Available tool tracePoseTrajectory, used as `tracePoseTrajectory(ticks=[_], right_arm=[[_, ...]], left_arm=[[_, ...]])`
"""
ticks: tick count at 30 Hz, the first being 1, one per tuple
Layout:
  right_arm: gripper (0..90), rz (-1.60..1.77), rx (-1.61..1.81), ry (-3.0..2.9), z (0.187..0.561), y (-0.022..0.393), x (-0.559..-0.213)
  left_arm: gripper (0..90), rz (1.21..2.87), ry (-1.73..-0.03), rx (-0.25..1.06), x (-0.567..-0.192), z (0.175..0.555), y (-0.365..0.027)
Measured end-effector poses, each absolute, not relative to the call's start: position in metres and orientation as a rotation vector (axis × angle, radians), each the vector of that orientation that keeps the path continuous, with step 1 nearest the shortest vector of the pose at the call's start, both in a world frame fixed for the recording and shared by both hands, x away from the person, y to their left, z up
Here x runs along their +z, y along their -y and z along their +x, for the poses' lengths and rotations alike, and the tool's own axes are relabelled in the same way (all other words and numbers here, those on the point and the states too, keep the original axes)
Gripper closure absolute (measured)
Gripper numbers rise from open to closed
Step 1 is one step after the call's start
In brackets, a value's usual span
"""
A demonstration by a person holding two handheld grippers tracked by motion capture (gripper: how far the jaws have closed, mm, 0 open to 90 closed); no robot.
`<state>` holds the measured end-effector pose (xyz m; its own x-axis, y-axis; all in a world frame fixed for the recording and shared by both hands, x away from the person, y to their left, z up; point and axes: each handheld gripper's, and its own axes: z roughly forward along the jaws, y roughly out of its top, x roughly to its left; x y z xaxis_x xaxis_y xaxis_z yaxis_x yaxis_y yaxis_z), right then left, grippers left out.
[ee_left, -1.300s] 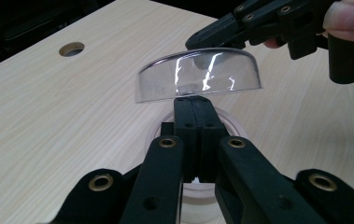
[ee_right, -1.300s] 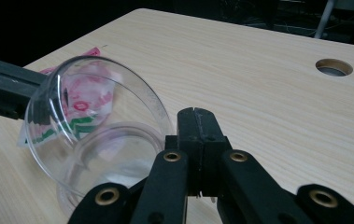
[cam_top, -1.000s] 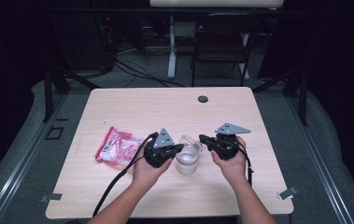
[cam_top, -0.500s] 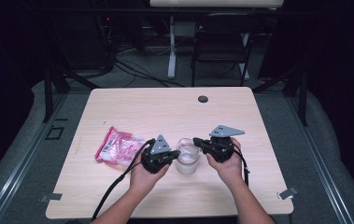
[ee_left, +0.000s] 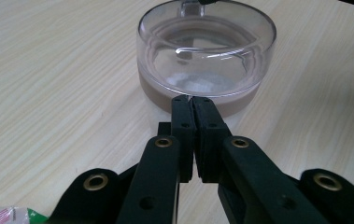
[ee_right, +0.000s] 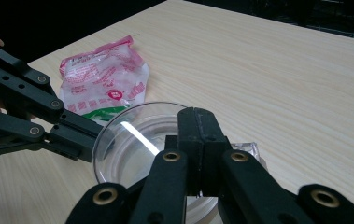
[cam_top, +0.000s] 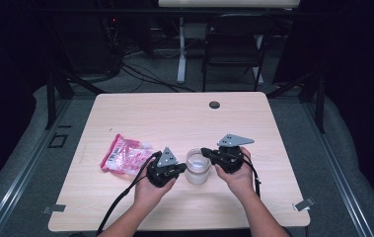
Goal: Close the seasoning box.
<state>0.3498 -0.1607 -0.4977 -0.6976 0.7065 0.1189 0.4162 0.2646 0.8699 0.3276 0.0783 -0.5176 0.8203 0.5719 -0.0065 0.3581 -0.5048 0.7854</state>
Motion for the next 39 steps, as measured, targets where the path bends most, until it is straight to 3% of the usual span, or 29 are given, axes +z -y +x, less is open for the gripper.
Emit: tracePoseTrajectory(ticks=[17, 31, 39], right_arm=[[90.0, 1.034, 1.393, -2.244, 0.35, 0.16, -0.499], [89.7, 1.03, 1.388, -2.241, 0.349, 0.16, -0.499], [81.5, 1.043, 1.417, -2.223, 0.349, 0.163, -0.497]], left_arm=[[81.6, 2.159, -0.697, 0.36, -0.517, 0.329, -0.093], [66.4, 2.105, -0.806, 0.434, -0.509, 0.334, -0.133], [57.3, 2.065, -0.881, 0.467, -0.508, 0.338, -0.157]])
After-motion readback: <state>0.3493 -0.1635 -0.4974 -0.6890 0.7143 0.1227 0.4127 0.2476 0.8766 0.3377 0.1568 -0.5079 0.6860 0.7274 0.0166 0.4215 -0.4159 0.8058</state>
